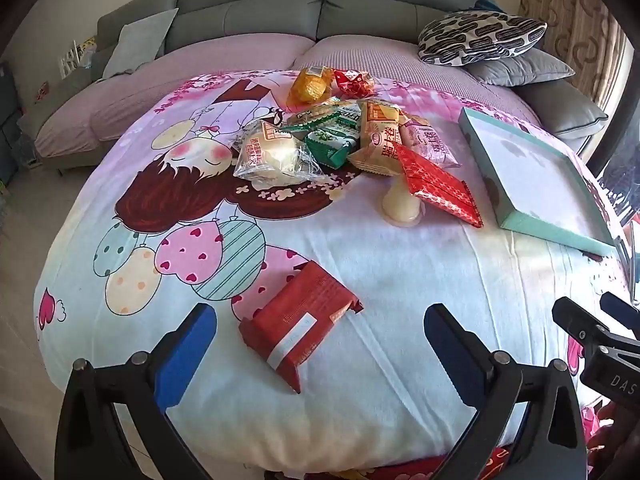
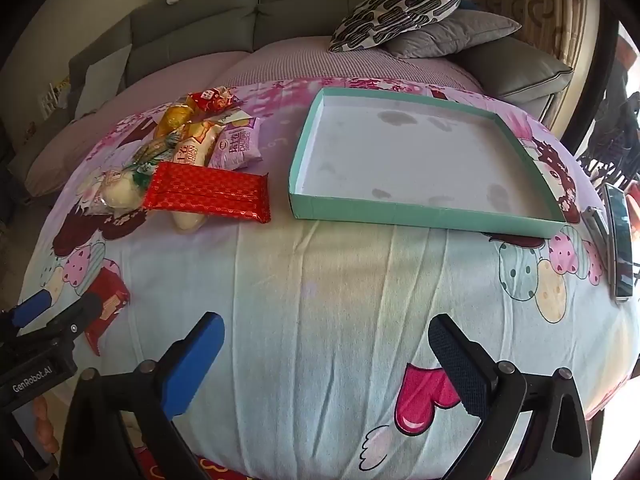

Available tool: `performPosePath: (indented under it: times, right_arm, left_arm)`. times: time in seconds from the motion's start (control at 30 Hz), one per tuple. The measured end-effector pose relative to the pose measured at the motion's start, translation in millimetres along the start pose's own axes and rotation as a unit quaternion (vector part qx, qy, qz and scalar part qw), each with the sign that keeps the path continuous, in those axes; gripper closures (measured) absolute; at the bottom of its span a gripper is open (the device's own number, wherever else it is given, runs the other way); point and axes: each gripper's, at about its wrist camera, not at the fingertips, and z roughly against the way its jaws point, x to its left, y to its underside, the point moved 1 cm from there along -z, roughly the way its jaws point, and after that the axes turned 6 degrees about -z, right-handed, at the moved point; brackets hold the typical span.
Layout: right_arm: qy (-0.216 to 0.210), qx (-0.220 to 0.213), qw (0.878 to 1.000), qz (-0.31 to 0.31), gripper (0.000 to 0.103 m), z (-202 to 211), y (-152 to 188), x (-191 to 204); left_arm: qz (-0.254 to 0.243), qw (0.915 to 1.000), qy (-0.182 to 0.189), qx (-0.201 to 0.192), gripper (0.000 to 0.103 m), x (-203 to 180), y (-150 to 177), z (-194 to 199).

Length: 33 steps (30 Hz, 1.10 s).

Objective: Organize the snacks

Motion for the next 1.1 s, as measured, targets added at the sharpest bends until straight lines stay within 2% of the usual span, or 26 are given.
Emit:
performPosePath:
  times: [0.03, 0.07, 0.17, 0.63, 1.1]
  right_arm:
    - [-0.002, 0.002, 1.000, 0.000, 0.000, -1, 0, 0]
    - [-0.004, -0.016, 1.000, -0.002, 0.000, 8, 1, -1]
    - [-0.004, -0.014, 1.000, 0.006, 0.000, 12, -2, -4]
    - [0.003, -0.024, 1.000, 0.001, 0.000, 18, 2, -13]
    - [0.005, -0.021, 1.000, 0.000, 0.000, 19, 4, -16]
  left_arm:
    - [0.000, 1.0000, 0.003, -0.005, 0.000, 0, -1, 1]
    - [-0.003, 0.9999, 0.005, -0.014, 0.000, -5, 6, 0]
    - [0.003, 0.9994, 0.023, -0.025, 0.000, -7, 4, 7]
    - [-0.013, 0.9986, 0.017, -0.048, 0.000, -15, 5, 17]
    - [-0.009, 0.9986, 0.013, -0.050, 0.000, -16, 7, 17]
